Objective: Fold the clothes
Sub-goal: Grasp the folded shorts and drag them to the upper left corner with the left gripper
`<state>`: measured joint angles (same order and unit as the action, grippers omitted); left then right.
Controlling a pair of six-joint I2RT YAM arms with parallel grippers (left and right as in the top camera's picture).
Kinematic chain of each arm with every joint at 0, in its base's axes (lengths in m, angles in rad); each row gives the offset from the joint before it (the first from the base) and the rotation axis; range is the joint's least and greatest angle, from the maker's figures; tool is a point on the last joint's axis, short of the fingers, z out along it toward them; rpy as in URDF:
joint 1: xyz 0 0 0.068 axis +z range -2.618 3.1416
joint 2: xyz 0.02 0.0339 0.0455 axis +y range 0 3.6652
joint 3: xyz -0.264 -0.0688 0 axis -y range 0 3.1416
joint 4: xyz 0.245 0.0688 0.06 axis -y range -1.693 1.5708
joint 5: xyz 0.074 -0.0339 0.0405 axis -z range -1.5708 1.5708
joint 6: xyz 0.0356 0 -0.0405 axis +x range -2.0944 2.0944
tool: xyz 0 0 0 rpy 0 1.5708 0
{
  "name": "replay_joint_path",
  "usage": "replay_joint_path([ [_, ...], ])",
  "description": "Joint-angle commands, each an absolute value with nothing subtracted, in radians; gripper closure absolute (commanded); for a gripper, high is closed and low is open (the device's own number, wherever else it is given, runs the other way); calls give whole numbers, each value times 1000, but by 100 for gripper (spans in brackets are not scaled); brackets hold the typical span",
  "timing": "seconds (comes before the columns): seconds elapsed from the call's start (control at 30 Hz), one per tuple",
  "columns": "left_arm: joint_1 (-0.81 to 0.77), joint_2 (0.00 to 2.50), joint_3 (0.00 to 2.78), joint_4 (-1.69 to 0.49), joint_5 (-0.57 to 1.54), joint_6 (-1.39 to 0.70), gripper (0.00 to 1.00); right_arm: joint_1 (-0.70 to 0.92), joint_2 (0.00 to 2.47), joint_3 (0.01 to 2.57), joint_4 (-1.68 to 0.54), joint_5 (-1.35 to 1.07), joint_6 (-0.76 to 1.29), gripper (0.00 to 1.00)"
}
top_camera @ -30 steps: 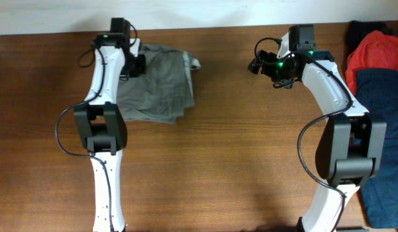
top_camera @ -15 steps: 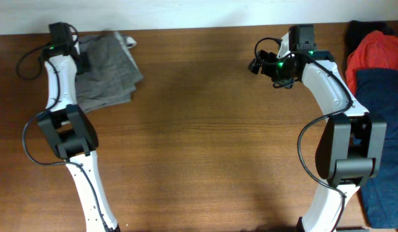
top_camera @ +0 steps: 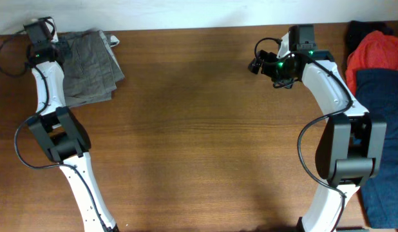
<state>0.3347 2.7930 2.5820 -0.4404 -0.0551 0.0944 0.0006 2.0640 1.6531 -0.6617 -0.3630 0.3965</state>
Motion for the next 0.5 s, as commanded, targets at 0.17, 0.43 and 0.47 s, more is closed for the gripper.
replay_joint_path([
  [0.17, 314, 2664, 2610, -633, 60, 64, 80, -1, 2065, 1655, -662, -354, 400, 1],
  [0.43, 307, 2389, 2610, -1035, 65, 11, 99, -1, 2065, 1655, -662, -354, 400, 1],
  [0.47, 307, 2362, 2610, -1085, 47, 11, 99, -1, 2065, 1655, -662, -354, 401, 1],
])
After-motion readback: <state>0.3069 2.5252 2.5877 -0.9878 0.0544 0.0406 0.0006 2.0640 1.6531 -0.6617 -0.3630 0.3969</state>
